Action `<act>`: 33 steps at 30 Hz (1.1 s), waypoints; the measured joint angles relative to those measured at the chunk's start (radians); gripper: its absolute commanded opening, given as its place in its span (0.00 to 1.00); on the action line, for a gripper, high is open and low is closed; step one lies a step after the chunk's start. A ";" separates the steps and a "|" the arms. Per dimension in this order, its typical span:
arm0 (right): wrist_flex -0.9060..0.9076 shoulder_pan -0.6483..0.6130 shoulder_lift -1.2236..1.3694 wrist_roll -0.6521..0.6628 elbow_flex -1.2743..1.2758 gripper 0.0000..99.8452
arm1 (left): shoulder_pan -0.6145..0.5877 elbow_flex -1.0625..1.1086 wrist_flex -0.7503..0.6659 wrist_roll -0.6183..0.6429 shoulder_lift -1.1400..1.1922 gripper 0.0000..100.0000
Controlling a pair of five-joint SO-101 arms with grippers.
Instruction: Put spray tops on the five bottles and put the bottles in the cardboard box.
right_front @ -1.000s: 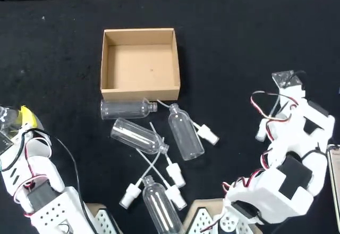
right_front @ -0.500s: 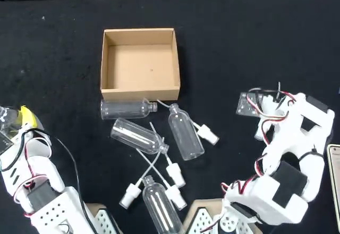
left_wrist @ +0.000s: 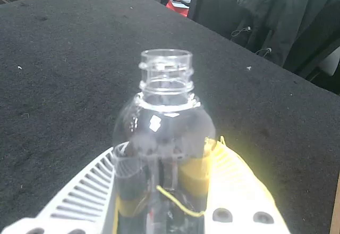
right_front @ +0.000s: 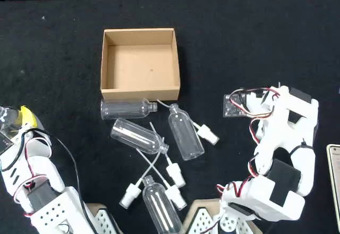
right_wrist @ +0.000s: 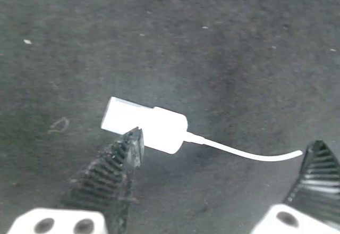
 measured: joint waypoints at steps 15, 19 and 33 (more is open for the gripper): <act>0.015 0.029 -0.023 0.080 0.038 0.42 | 0.000 0.000 0.000 0.000 0.000 0.05; -0.049 0.031 0.008 0.086 0.054 0.42 | 0.000 0.000 0.000 0.000 0.000 0.05; -0.075 0.058 0.083 0.078 0.054 0.24 | 0.000 0.000 0.000 0.000 0.000 0.05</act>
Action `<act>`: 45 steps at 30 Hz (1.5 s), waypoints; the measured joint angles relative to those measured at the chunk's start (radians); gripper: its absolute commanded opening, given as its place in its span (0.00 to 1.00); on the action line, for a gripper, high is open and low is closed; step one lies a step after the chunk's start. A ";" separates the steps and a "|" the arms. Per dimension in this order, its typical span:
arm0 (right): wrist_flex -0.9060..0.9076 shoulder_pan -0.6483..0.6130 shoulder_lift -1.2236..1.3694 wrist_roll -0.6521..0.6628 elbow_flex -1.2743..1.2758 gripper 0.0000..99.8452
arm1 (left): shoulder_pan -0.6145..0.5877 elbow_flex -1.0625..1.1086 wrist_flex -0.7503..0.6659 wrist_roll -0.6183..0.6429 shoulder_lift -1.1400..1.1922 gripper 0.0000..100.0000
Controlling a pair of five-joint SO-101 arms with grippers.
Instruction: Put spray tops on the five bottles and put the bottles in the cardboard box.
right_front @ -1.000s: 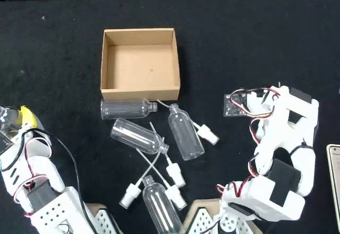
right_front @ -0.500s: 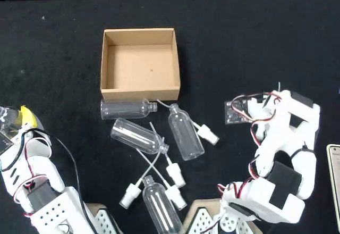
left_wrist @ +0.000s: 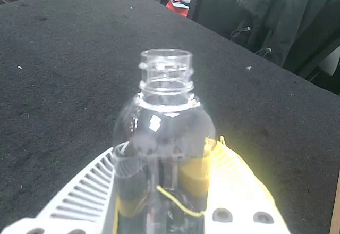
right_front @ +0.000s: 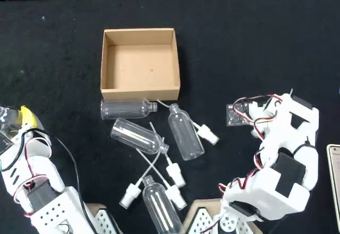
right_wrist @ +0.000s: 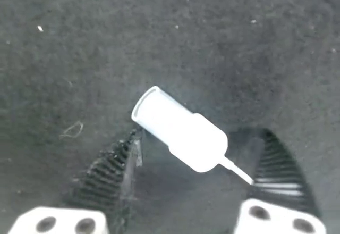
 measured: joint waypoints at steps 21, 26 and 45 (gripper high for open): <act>-0.020 0.017 0.000 -1.272 0.000 0.24 | 0.000 0.000 0.000 0.000 0.000 0.05; 0.064 0.017 0.000 -1.386 -0.025 0.30 | 0.000 0.000 0.000 0.000 0.000 0.05; 0.288 0.017 0.000 -0.480 -0.133 0.23 | 0.000 0.000 0.000 0.000 0.000 0.05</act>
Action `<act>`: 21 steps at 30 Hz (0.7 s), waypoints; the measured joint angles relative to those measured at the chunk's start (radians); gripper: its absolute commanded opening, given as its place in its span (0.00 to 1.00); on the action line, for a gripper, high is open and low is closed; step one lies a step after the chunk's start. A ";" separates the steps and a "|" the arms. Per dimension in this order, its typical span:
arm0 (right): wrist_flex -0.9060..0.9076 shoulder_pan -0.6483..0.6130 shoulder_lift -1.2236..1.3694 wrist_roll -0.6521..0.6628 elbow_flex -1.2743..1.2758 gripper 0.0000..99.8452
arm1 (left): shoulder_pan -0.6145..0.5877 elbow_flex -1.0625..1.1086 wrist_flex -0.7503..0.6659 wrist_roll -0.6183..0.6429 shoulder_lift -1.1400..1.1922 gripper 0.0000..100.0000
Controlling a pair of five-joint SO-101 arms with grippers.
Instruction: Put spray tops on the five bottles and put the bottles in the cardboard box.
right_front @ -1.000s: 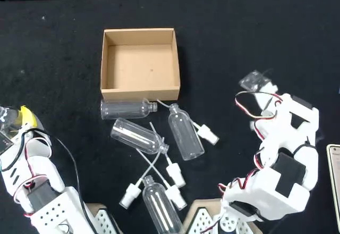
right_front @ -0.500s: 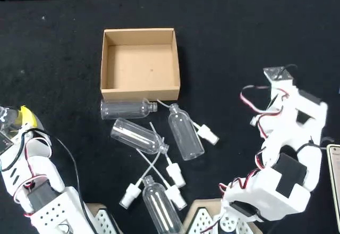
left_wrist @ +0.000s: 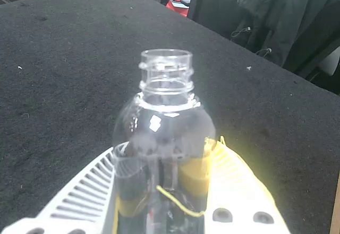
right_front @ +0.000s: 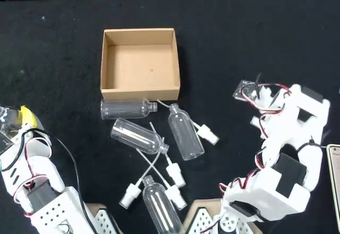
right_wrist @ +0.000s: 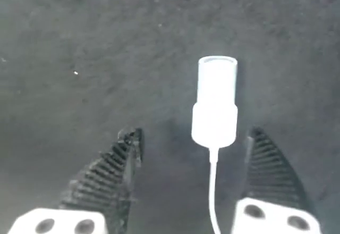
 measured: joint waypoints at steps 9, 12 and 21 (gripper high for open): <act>-0.161 0.000 0.000 -0.034 0.101 0.02 | 0.000 0.000 0.000 0.000 0.000 0.05; -0.161 0.000 0.000 -0.167 0.089 0.03 | 0.000 0.000 0.000 0.000 0.000 0.05; -0.160 0.114 0.000 -0.856 -0.009 0.05 | 0.000 0.000 0.000 0.000 0.000 0.05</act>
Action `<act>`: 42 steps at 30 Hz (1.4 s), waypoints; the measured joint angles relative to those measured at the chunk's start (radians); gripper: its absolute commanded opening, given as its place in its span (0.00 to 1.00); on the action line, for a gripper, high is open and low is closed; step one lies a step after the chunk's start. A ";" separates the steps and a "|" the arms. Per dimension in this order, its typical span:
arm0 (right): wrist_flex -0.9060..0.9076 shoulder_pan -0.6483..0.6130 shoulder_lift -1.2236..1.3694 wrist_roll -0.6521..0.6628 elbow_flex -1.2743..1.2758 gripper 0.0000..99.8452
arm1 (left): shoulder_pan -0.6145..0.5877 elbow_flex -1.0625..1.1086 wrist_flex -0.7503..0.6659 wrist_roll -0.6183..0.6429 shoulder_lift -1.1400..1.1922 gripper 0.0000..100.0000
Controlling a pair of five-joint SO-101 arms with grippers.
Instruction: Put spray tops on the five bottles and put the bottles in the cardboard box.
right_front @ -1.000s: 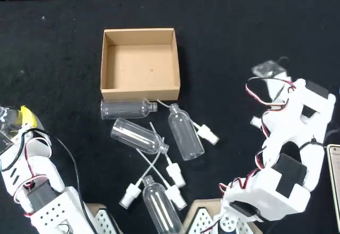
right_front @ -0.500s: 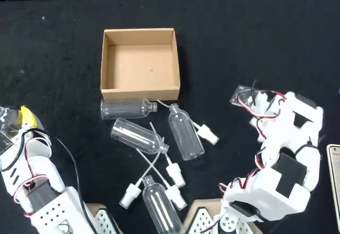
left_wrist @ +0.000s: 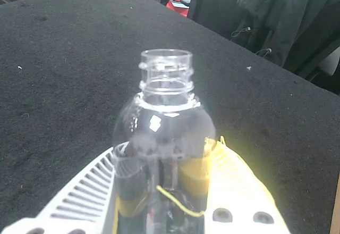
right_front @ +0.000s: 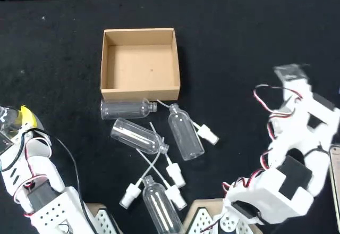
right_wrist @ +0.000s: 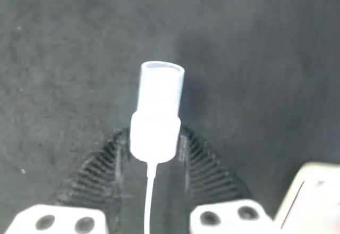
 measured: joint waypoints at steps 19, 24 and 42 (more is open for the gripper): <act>0.187 -0.018 0.000 -0.054 -0.043 0.24 | 0.000 0.000 0.000 0.000 0.000 0.05; 0.175 -0.018 0.000 -0.080 -0.046 0.24 | 0.000 0.000 0.000 0.000 0.000 0.05; -0.002 -0.017 0.000 -0.069 0.081 0.17 | 0.000 0.000 0.000 0.000 0.000 0.05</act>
